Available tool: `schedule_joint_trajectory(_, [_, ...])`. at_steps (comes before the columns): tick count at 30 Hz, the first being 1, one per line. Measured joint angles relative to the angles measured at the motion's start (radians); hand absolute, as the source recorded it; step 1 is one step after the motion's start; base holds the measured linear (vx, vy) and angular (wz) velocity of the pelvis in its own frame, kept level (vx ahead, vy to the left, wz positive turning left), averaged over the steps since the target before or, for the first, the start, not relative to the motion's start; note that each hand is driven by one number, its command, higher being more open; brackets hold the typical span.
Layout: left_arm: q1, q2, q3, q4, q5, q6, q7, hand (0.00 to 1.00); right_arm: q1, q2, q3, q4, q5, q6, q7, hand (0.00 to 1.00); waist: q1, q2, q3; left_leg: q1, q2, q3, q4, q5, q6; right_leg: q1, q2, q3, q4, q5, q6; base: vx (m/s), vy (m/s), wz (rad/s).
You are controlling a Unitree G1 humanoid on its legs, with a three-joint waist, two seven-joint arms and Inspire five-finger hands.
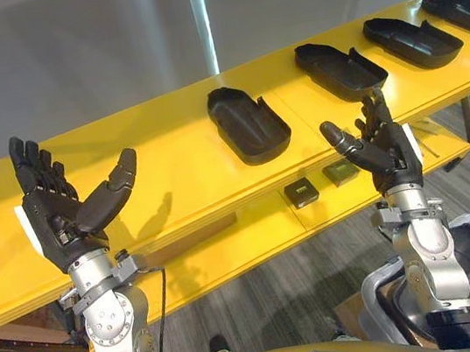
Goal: Walk over and take three plastic housings, then place them on the shelf
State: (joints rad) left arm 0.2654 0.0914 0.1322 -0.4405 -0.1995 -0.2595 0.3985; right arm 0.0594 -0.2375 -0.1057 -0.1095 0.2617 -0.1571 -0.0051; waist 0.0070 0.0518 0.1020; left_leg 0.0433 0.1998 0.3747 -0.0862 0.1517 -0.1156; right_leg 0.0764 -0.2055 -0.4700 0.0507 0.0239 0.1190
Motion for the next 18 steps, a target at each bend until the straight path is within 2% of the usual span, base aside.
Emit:
schedule_joint_trajectory(12, [0.000, 0.030, -0.040, 0.000, -0.029, 0.000, -0.055, 1.00, -0.087, -0.009, 0.003, 0.225, 0.000, 0.001, 0.029, 1.00, 0.011, -0.011, 0.009, -0.001, 0.000, -0.023, 0.001, 0.001, 0.000, 0.011, 0.000, -0.020, 0.005, -0.002, 0.002, 0.01, -0.008, 0.04])
schedule_joint_trajectory(18, [-0.001, 0.033, -0.043, 0.001, -0.029, 0.001, -0.062, 1.00, -0.198, -0.047, 0.040, 0.321, 0.004, 0.002, 0.070, 1.00, 0.015, -0.008, 0.050, -0.016, 0.000, -0.046, 0.001, 0.005, 0.003, 0.009, -0.003, -0.042, 0.021, -0.020, -0.005, -0.02, -0.011, 0.09])
